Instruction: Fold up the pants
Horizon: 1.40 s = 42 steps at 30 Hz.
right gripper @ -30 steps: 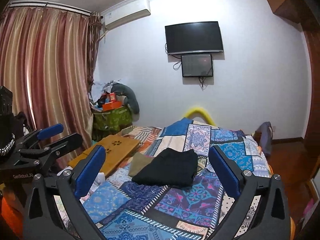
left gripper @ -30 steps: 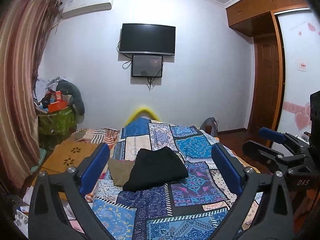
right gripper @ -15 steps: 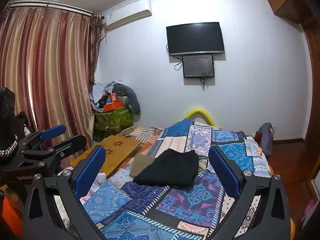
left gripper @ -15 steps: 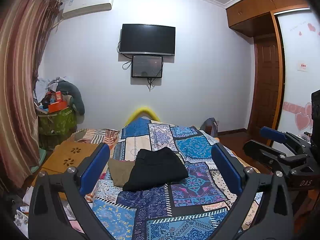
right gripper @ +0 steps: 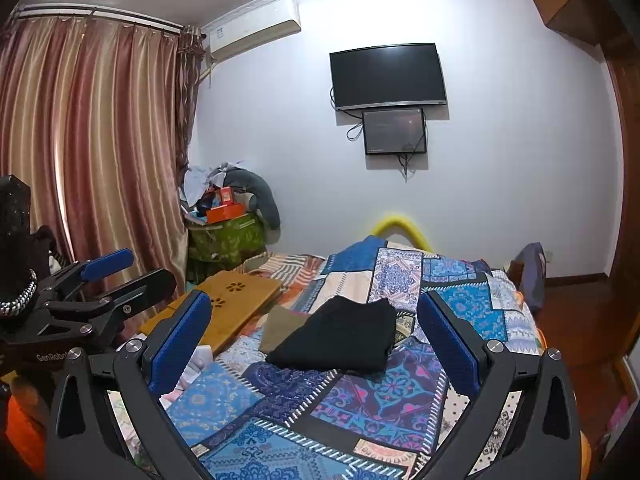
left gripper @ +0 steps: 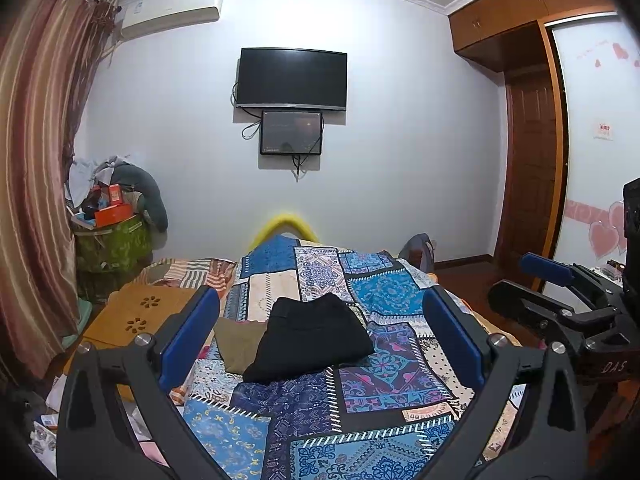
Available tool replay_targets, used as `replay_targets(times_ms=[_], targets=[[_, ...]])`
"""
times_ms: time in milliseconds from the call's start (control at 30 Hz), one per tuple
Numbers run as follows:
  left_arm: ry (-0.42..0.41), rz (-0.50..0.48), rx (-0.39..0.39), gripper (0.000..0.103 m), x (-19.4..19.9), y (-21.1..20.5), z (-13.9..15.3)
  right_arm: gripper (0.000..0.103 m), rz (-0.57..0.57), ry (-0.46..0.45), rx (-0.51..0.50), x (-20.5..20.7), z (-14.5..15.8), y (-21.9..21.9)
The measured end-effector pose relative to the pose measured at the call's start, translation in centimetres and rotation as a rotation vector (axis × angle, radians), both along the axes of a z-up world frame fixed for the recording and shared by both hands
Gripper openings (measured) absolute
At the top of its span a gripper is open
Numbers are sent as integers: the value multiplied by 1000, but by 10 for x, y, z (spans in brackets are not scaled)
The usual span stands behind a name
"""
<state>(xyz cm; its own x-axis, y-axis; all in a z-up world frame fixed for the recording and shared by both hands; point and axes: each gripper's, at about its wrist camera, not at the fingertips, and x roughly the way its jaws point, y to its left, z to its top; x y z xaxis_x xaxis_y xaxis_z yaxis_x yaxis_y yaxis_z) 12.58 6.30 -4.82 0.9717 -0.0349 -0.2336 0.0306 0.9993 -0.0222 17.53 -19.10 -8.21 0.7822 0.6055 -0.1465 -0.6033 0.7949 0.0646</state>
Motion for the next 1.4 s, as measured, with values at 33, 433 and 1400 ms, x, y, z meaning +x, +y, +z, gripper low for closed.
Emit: replay_targets(times_ms=[33, 433, 1400], targets=[[1, 0, 2, 103, 0, 0, 0, 102, 1, 0, 0, 0, 0, 0], [9, -5, 1, 103, 2, -1, 0, 102, -2, 2, 0, -2, 0, 0], [57, -40, -20, 103, 8, -2, -7, 102, -10, 17, -2, 2, -1, 0]])
